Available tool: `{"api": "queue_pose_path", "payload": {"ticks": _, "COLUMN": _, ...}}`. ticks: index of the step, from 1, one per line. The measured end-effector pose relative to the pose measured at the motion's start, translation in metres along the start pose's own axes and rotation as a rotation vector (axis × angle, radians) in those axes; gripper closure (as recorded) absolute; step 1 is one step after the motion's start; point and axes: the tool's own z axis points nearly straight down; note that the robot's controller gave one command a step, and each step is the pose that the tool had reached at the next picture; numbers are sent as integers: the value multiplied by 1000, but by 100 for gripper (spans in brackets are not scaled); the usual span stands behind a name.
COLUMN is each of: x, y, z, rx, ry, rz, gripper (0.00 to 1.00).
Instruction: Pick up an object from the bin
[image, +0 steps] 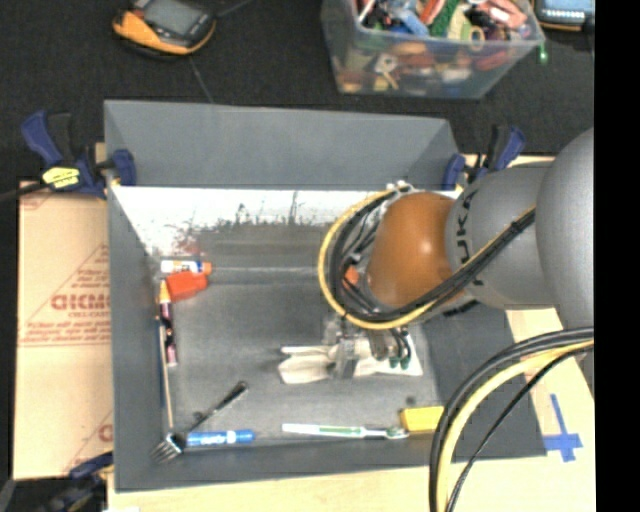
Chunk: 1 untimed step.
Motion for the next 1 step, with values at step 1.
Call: {"api": "queue_pose_path", "payload": {"ticks": 1, "x": 1, "y": 0, "z": -12, "rx": 0, "ry": 1, "rz": 0, "gripper": 100}}
